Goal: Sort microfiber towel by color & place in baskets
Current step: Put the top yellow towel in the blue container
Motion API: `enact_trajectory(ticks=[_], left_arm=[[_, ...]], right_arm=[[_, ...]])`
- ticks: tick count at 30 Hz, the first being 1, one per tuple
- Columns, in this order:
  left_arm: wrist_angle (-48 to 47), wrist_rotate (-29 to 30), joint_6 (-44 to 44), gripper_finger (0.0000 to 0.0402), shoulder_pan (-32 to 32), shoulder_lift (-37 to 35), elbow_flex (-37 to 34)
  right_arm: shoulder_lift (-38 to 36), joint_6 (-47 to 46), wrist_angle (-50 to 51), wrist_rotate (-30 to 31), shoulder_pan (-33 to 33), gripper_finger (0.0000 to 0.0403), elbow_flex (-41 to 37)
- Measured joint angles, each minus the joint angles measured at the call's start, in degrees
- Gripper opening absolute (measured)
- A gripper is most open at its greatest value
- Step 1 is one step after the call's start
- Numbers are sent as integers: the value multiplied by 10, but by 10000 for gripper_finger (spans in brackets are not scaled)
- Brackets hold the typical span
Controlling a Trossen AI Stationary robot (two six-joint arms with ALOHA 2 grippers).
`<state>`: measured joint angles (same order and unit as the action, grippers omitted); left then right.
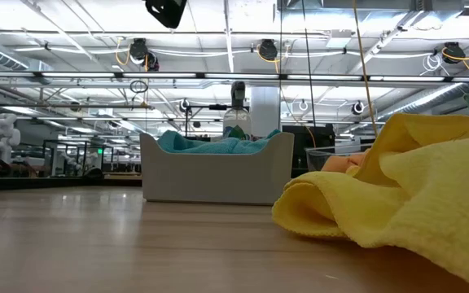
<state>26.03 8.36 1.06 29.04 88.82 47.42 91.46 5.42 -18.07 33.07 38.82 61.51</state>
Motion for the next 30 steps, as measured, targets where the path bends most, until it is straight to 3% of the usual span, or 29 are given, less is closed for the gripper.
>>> enact_trajectory(ticks=[7,14,22,25,28,30], left_arm=[[-17,2,2,118,0,0,0],[-17,4,34,118,0,0,0],[-17,7,77,118,10,0,0],[-17,9,91,118,16,0,0],[-17,10,102,118,22,0,0],[-17,14,106,118,27,0,0]], right_arm=[[-90,-151,161,107,101,9,0],[-176,-357,389,115,181,10,0],[-248,-699,713,-25,195,10,0],[-248,-826,825,-119,182,10,0],[-242,-917,900,-202,177,10,0],[-237,-958,922,-220,174,10,0]])
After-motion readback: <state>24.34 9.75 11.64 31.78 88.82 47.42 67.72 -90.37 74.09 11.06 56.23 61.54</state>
